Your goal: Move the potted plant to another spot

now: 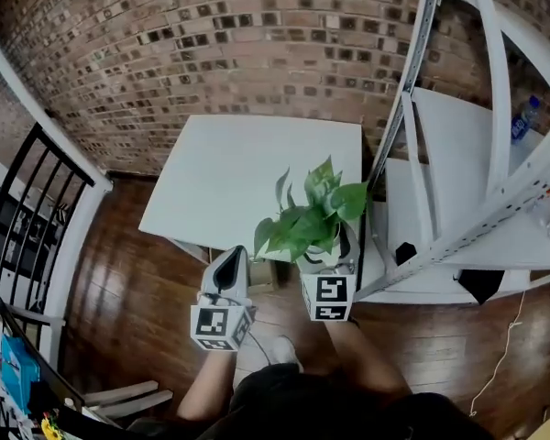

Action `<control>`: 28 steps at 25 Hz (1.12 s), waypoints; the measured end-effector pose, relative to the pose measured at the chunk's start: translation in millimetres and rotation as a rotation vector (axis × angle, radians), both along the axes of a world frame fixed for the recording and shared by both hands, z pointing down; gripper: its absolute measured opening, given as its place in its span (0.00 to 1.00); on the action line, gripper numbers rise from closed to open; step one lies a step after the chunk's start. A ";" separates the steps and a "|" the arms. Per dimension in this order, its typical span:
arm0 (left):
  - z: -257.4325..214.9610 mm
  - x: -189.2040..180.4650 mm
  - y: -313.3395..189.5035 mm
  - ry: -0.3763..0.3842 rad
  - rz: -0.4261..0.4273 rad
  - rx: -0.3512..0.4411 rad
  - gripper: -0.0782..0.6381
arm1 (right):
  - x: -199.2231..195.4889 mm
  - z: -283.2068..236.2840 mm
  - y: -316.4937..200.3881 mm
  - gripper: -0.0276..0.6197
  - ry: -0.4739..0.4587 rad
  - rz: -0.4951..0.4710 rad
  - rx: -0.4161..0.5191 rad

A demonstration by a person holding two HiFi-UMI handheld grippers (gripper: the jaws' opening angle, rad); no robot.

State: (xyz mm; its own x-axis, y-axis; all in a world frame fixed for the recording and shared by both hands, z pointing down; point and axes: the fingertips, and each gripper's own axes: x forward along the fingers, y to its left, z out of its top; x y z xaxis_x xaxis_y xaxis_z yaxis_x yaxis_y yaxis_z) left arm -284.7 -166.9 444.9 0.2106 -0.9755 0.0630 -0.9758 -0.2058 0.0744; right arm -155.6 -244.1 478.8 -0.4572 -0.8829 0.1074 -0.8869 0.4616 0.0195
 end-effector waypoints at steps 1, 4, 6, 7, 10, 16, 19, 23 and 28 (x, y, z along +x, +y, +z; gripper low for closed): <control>4.7 -5.7 -5.5 0.006 0.007 -0.005 0.13 | -8.2 7.1 -6.8 0.76 0.002 0.002 -0.001; 15.1 -15.5 -20.6 0.024 0.027 -0.017 0.13 | -20.5 34.9 -26.3 0.76 0.018 0.018 -0.037; 17.1 -21.8 -31.2 0.030 0.031 -0.022 0.13 | -24.5 51.3 -39.8 0.76 0.030 0.031 -0.060; 19.0 -25.5 -36.6 0.034 0.033 -0.023 0.13 | -26.0 59.2 -46.9 0.76 0.040 0.038 -0.071; 25.4 -33.6 -50.0 0.052 0.047 -0.030 0.13 | -30.6 86.7 -66.2 0.76 0.072 0.058 -0.107; 35.5 -44.2 -65.4 0.073 0.078 -0.037 0.13 | -34.2 139.6 -86.0 0.76 0.116 0.093 -0.212; 36.1 -48.2 -70.4 0.076 0.083 -0.036 0.13 | -33.7 147.5 -90.3 0.76 0.110 0.105 -0.253; 34.6 -48.1 -75.6 0.084 0.092 -0.038 0.13 | -34.4 168.5 -98.1 0.76 0.136 0.102 -0.268; 43.2 -52.6 -77.1 0.089 0.098 -0.048 0.13 | -40.8 182.2 -102.5 0.76 0.135 0.096 -0.280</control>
